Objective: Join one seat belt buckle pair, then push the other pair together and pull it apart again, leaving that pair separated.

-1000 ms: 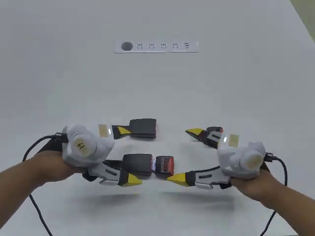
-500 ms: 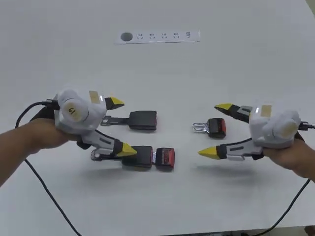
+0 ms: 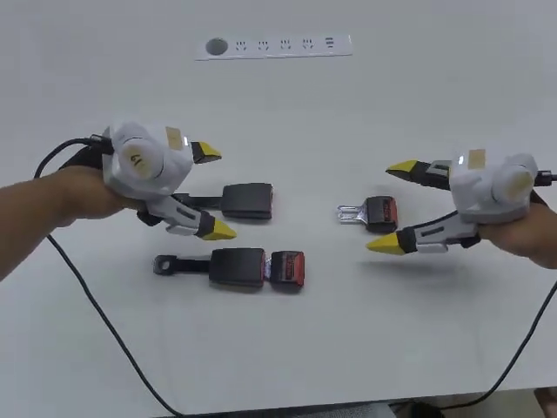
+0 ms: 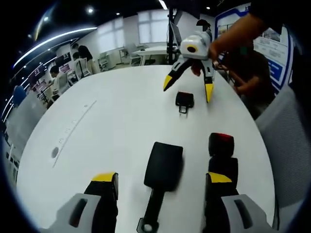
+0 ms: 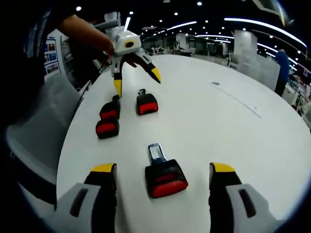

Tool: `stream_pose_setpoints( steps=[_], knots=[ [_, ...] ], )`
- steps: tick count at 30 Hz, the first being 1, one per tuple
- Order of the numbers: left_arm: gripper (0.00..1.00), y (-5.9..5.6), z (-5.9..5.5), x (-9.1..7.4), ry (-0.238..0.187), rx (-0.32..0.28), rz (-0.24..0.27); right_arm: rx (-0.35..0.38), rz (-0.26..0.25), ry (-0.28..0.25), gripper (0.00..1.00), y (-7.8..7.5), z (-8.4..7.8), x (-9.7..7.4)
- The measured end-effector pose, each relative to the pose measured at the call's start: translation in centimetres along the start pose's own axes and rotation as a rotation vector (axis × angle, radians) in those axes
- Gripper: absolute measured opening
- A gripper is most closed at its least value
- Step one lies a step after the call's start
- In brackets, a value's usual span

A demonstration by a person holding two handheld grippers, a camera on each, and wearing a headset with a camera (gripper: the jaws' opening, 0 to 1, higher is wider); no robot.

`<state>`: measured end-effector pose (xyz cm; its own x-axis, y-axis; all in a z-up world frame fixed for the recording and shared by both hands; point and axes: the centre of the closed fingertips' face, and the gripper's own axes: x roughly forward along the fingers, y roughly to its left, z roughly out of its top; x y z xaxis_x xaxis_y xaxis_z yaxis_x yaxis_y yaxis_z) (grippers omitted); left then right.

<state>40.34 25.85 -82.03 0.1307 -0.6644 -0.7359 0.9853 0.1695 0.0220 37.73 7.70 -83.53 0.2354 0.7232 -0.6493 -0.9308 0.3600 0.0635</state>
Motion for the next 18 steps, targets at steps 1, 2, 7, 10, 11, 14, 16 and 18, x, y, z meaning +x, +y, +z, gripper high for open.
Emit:
stream_pose_setpoints(
  steps=[1,2,7,10,11,14,16,18],
  knots=[
    [0.75,0.1,-0.1,0.2,0.002,0.000,-0.004,0.005,0.008,0.009,0.77,0.0,-0.3,0.1],
    [0.74,0.1,-0.2,0.5,0.004,0.001,-0.008,0.011,0.019,0.017,0.76,0.1,-0.5,0.1],
    [0.66,0.3,-1.5,2.1,0.049,0.007,-0.033,0.001,0.053,0.044,0.71,0.2,-1.4,0.4],
    [0.61,0.3,-1.6,2.6,0.050,0.030,-0.048,-0.006,0.075,0.059,0.68,0.5,-1.7,0.5],
    [0.60,0.2,-1.7,2.8,0.054,0.034,-0.052,-0.014,0.080,0.064,0.66,0.5,-1.8,0.6],
    [0.54,0.1,-2.1,3.1,0.069,0.046,-0.067,-0.023,0.087,0.064,0.65,0.5,-1.9,0.7],
    [0.49,-0.1,-1.9,3.1,0.049,0.052,-0.081,-0.039,0.096,0.065,0.61,0.5,-1.8,0.8],
    [0.46,-0.4,-1.8,3.1,0.030,0.088,-0.103,-0.067,0.084,0.079,0.54,0.3,-1.9,1.0]
  ],
)
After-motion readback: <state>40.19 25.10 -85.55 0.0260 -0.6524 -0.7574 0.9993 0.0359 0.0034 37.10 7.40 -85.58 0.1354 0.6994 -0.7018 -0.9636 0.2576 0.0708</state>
